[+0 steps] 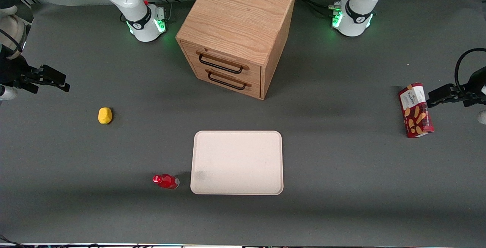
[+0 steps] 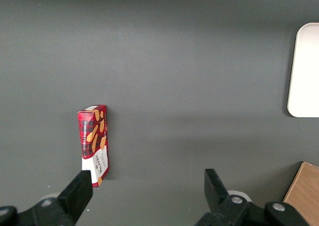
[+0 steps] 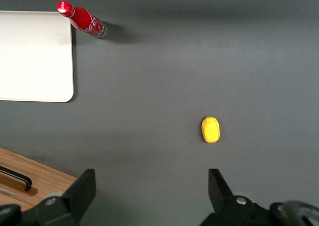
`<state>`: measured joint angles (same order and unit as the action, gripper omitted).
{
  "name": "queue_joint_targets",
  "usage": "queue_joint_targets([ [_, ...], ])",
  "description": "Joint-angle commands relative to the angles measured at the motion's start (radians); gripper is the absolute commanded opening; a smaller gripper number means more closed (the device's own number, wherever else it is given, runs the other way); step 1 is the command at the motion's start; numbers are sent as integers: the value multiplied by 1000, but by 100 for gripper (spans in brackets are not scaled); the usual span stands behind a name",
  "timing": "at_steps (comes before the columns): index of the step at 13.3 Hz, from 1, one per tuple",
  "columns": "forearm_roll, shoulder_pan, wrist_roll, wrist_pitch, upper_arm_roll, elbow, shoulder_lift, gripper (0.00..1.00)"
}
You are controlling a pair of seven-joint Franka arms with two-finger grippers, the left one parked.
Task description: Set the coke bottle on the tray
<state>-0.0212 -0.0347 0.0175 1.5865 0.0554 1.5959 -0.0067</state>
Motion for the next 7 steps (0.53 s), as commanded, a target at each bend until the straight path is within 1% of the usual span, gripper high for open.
queue_joint_targets([
  [1,-17,4,12,-23,0,-24,10,100],
  [5,-19,4,16,-26,1,-20,10,100],
  [7,-8,3,12,-29,0,-19,8,100],
])
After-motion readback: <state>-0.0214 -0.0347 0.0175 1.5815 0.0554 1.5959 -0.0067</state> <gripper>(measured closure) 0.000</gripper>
